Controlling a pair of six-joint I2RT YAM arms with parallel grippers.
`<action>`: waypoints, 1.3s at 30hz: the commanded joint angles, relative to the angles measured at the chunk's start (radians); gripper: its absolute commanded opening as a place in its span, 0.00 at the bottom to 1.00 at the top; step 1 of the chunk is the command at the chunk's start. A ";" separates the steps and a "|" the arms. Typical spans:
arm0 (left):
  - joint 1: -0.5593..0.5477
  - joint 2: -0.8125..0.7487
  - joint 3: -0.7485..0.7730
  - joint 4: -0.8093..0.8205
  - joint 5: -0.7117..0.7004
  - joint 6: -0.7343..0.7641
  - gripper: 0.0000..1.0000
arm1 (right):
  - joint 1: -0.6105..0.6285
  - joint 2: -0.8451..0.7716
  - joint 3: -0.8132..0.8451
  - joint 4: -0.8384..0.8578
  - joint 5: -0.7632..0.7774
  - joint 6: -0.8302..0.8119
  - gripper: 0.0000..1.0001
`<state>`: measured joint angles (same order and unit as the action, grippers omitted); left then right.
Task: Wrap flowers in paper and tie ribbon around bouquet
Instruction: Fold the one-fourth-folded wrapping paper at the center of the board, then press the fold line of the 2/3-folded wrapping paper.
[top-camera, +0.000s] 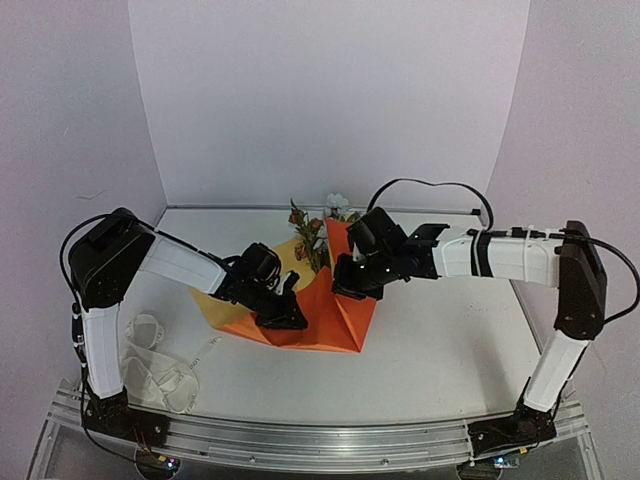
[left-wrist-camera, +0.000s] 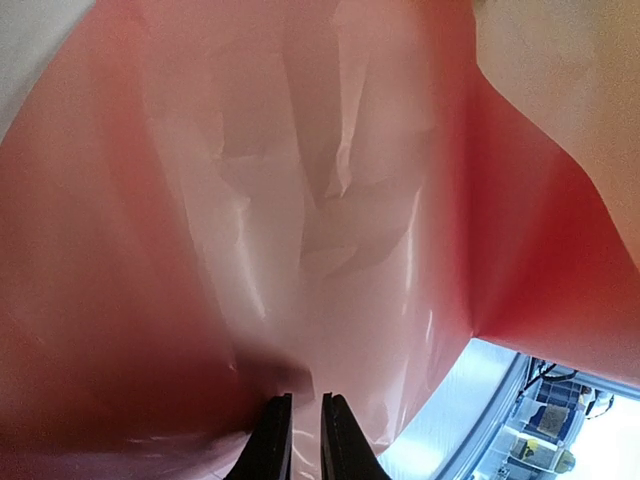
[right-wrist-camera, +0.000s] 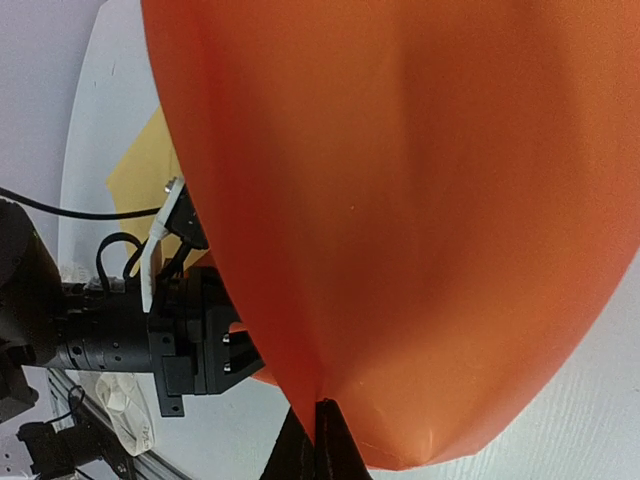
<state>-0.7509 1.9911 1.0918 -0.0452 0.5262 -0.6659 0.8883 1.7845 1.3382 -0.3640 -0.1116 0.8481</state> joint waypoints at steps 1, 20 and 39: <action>0.002 -0.060 -0.021 0.041 -0.017 -0.022 0.14 | 0.002 0.091 0.074 0.018 -0.107 -0.064 0.00; 0.133 -0.253 -0.025 0.099 -0.022 -0.130 0.39 | 0.009 0.276 0.151 0.056 -0.170 -0.080 0.00; 0.134 -0.021 0.231 -0.088 -0.123 -0.029 0.38 | 0.018 0.289 0.153 0.054 -0.138 -0.079 0.01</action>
<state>-0.6163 1.9280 1.2542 -0.0892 0.4397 -0.7386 0.8959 2.0647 1.4643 -0.3221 -0.2740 0.7815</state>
